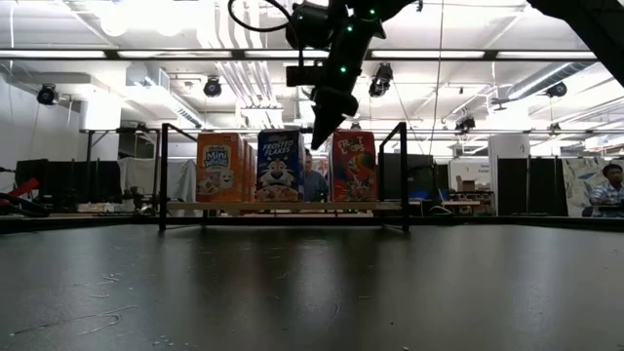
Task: Stack cereal on shelf
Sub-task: Put the blue cereal box on the shelf aligned with other blue cereal boxes
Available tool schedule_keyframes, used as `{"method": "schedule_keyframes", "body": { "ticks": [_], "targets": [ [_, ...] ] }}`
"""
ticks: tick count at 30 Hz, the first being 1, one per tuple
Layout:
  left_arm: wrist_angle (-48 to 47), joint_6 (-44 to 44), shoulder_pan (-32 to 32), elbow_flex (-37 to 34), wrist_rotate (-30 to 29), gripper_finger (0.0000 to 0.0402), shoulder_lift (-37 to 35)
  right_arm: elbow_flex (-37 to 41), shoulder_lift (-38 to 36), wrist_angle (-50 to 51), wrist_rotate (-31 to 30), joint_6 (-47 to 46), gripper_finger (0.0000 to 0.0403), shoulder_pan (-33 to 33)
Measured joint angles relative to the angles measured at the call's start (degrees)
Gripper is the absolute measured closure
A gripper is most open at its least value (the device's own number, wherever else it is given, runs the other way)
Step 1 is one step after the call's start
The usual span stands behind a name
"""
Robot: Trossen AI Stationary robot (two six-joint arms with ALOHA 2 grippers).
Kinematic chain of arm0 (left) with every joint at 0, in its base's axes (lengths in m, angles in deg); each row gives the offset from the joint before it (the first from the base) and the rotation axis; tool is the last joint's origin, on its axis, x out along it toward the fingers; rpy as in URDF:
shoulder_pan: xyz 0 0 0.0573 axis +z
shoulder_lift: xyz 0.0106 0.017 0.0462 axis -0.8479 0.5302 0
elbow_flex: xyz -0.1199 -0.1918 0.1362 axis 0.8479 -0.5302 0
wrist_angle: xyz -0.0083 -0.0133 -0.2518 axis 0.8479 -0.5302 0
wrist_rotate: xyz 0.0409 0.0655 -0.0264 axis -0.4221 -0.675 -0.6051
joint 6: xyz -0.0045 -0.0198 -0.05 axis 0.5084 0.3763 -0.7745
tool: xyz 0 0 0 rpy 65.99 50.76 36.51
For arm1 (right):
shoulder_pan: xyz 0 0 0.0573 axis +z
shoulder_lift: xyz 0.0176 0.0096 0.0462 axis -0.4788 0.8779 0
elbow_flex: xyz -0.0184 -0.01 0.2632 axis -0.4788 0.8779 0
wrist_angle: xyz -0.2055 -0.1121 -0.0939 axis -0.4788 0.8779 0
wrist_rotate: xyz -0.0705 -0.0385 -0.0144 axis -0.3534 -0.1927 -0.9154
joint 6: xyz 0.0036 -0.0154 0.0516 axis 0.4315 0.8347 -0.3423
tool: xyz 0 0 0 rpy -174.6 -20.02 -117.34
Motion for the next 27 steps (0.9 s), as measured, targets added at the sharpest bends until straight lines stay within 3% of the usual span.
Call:
{"method": "schedule_keyframes", "body": {
  "ticks": [8, 14, 19, 27],
  "targets": [
    [-0.1, 0.2, 0.0, 0.0, 0.0, 0.0229, 0.0, -0.2, -0.1, -2.2, 9.4, -2.8, 0.039, 1.4],
    [-0.2, 0.2, 0.0, 0.0, 0.0, 0.0228, 0.0, -0.2, -0.1, -6.6, 8.3, -3.1, 0.039, 1.7],
    [-0.2, 0.2, 0.0, 0.0, 0.0, 0.0228, 0.0, -0.2, 0.0, -6.0, 4.1, -2.5, 0.039, 1.5],
    [-0.2, 0.2, 0.0, 0.0, 0.0, 0.0229, 0.0, -0.2, 0.0, -5.6, 2.8, -1.6, 0.039, 1.4]
  ]
}}
